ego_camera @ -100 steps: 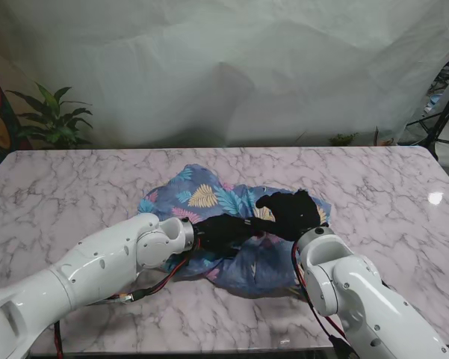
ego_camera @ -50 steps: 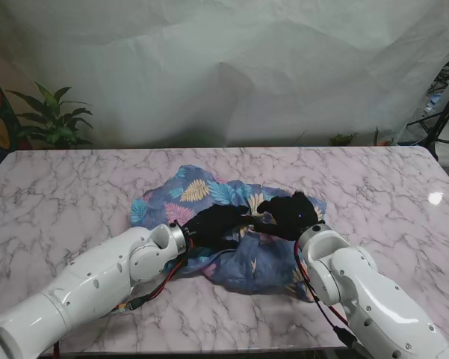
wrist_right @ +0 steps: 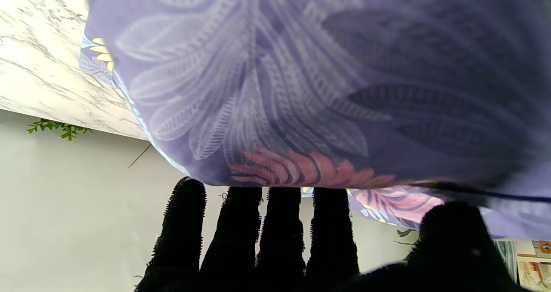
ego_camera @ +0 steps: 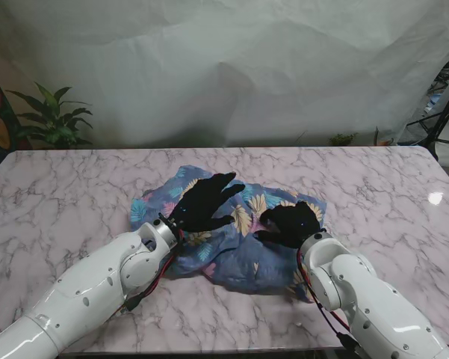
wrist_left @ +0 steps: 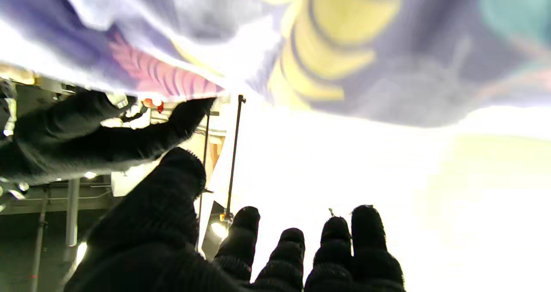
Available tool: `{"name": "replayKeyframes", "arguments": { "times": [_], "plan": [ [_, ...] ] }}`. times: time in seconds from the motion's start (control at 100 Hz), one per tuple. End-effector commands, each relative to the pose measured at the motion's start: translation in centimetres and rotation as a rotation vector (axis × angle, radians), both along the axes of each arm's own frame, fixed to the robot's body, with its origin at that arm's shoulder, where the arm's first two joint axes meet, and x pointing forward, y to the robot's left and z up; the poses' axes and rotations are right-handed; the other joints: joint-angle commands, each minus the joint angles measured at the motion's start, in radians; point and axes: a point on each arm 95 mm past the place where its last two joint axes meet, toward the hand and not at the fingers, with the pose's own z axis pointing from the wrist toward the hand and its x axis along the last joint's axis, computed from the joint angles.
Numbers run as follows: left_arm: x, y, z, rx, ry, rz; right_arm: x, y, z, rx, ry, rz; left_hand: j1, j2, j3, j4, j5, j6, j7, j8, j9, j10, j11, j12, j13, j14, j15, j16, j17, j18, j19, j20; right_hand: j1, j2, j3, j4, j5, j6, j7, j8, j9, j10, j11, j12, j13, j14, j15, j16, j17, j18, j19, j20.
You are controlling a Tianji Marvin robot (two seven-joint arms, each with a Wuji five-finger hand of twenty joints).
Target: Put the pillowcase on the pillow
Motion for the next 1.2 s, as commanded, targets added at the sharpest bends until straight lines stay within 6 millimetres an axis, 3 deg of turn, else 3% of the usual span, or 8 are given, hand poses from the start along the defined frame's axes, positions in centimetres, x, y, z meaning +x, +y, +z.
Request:
{"name": "replayKeyframes", "arguments": {
  "times": [0.0, 0.08, 0.16, 0.27, 0.46, 0.77, 0.95, 1.19],
  "plan": [
    [-0.1, 0.5, 1.4, 0.034, 0.027, 0.026, -0.2, 0.1, 0.1, -0.006, -0.004, 0.004, 0.003, 0.021, -0.055, -0.004, -0.012, 0.019, -0.055, 0.002, -0.029, 0.014, -0.021, -0.016, -0.048, 0.02, -0.05, 0.001, -0.004, 0.017, -0.057, -0.028, -0.029, -0.001, 0.016, 0.005, -0.028, -0.011, 0.01, 0.003, -0.021, -0.007, 0.003, 0.004, -0.036, -0.017, 0.048, 0.014, -0.019, 0.004, -0.006, 0.011],
    [0.1, 1.9, 1.9, 0.095, 0.059, 0.059, -0.2, 0.0, 0.3, -0.009, -0.014, 0.002, 0.044, 0.057, -0.146, 0.004, -0.016, 0.024, -0.092, 0.041, -0.028, 0.016, -0.021, -0.018, -0.05, 0.024, -0.05, 0.009, -0.006, 0.023, -0.075, -0.012, -0.032, 0.0, 0.019, 0.005, -0.026, -0.012, 0.012, 0.004, -0.019, -0.008, 0.004, 0.003, -0.035, -0.016, 0.048, 0.014, -0.019, 0.003, -0.005, 0.011],
    [0.4, 3.2, 1.8, 0.152, 0.115, 0.092, -0.4, 0.1, 0.9, 0.006, -0.039, -0.011, 0.066, 0.104, -0.219, 0.007, -0.016, 0.038, -0.169, 0.014, -0.031, 0.022, -0.028, -0.041, -0.056, 0.032, -0.072, -0.012, -0.007, 0.032, -0.117, -0.022, -0.035, 0.001, 0.023, 0.004, -0.027, -0.011, 0.012, 0.003, -0.019, -0.009, 0.004, 0.003, -0.035, -0.016, 0.047, 0.013, -0.019, 0.003, -0.005, 0.011],
    [0.6, 5.2, 1.4, 0.231, 0.217, 0.111, -1.0, -0.1, 2.1, 0.023, -0.099, -0.041, 0.115, 0.167, -0.353, 0.017, -0.017, 0.031, -0.161, 0.059, -0.032, 0.019, -0.032, -0.061, -0.069, 0.04, -0.113, -0.041, -0.009, 0.043, -0.21, -0.035, -0.038, 0.0, 0.027, 0.004, -0.025, -0.012, 0.013, 0.003, -0.017, -0.006, 0.005, 0.003, -0.034, -0.016, 0.048, 0.013, -0.018, 0.005, -0.005, 0.011],
    [0.8, 8.1, 0.3, 0.293, 0.294, 0.127, -2.5, -1.7, 2.4, -0.015, -0.11, -0.083, 0.106, 0.196, -0.366, 0.018, -0.019, 0.029, -0.181, 0.045, -0.033, 0.013, -0.033, -0.069, -0.067, 0.036, -0.126, -0.064, -0.012, 0.038, -0.253, -0.033, -0.044, 0.002, 0.035, 0.003, -0.022, -0.012, 0.012, 0.001, -0.015, -0.006, 0.002, 0.001, -0.033, -0.016, 0.047, 0.013, -0.019, 0.007, -0.005, 0.011],
    [1.4, 10.3, -2.4, 0.387, 0.308, 0.134, -3.1, -3.3, -2.4, -0.068, 0.041, -0.076, 0.123, 0.17, -0.363, 0.02, -0.025, 0.041, -0.211, 0.036, -0.035, 0.016, -0.038, -0.093, -0.066, 0.025, -0.121, -0.073, -0.003, 0.021, -0.263, -0.016, -0.055, 0.001, 0.044, 0.002, -0.045, -0.012, 0.004, -0.003, -0.053, -0.007, -0.001, 0.001, -0.066, -0.015, 0.042, 0.012, -0.036, -0.001, -0.011, 0.008],
    [1.4, 11.1, -3.7, 0.402, 0.344, 0.137, -2.1, -3.4, -4.0, -0.074, 0.05, -0.054, 0.132, 0.151, -0.36, 0.021, -0.024, 0.043, -0.218, 0.039, -0.036, 0.018, -0.037, -0.099, -0.066, 0.021, -0.116, -0.067, -0.001, 0.017, -0.259, -0.013, -0.061, -0.001, 0.051, 0.001, -0.056, -0.013, 0.004, -0.002, -0.07, -0.011, 0.007, 0.004, -0.077, -0.019, 0.048, 0.015, -0.039, -0.006, -0.009, 0.009],
    [-0.3, 11.6, -4.7, 0.373, 0.374, 0.12, 0.1, -3.7, -3.8, -0.119, 0.043, -0.035, 0.128, 0.151, -0.359, 0.02, -0.018, 0.039, -0.219, 0.043, -0.032, 0.011, -0.029, -0.088, -0.066, 0.016, -0.11, -0.055, 0.002, 0.013, -0.25, -0.011, -0.071, 0.01, 0.057, 0.0, -0.067, -0.013, 0.008, -0.001, -0.091, -0.014, 0.013, 0.005, -0.09, -0.022, 0.051, 0.016, -0.041, -0.011, -0.007, 0.01]
  ]
}}
